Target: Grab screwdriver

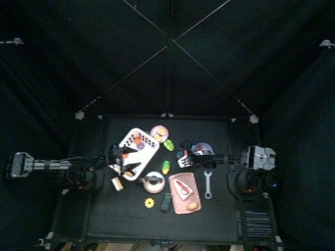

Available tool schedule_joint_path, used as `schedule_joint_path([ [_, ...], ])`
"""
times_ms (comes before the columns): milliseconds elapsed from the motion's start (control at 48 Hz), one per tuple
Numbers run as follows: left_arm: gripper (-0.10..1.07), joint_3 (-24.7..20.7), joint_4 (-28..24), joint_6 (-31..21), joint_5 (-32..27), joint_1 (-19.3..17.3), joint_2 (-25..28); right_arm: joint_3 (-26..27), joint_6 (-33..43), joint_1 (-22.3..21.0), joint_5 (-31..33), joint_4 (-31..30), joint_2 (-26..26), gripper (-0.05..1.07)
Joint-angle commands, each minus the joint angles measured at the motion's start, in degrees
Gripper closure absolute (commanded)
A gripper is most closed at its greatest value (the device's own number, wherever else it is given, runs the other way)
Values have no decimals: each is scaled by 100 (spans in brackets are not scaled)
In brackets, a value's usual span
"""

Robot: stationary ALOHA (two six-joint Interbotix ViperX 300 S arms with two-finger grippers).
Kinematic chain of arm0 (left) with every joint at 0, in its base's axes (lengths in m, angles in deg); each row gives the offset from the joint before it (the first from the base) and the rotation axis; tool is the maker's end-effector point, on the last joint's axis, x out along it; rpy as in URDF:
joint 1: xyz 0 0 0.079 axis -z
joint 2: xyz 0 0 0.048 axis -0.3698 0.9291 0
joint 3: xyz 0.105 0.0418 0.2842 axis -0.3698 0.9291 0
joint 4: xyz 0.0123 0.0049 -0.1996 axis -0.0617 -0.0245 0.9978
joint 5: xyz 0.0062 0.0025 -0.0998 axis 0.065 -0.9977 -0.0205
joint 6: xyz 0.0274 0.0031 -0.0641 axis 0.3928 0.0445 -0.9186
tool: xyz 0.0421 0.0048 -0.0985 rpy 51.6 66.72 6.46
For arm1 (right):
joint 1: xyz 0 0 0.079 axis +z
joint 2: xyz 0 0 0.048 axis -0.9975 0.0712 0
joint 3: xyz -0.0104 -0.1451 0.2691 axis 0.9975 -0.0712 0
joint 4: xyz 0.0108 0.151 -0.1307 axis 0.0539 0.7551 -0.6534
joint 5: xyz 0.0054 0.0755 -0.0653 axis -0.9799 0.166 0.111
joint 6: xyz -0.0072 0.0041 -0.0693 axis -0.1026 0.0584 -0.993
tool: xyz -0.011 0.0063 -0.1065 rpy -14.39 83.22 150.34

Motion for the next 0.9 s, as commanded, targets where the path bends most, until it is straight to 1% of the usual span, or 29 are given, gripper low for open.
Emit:
schedule_joint_path([
  [0,-6,-114,-9,9,18,9,0,70,9,-35,0,-18,-88,19],
  [104,-6,-105,-9,9,26,9,0,70,9,-35,0,-18,-88,23],
  [458,-6,-114,0,9,18,9,0,62,18,-35,0,-18,-44,40],
  [875,-6,-105,-9,9,18,18,0,202,62,-202,53,0,-44,43],
])
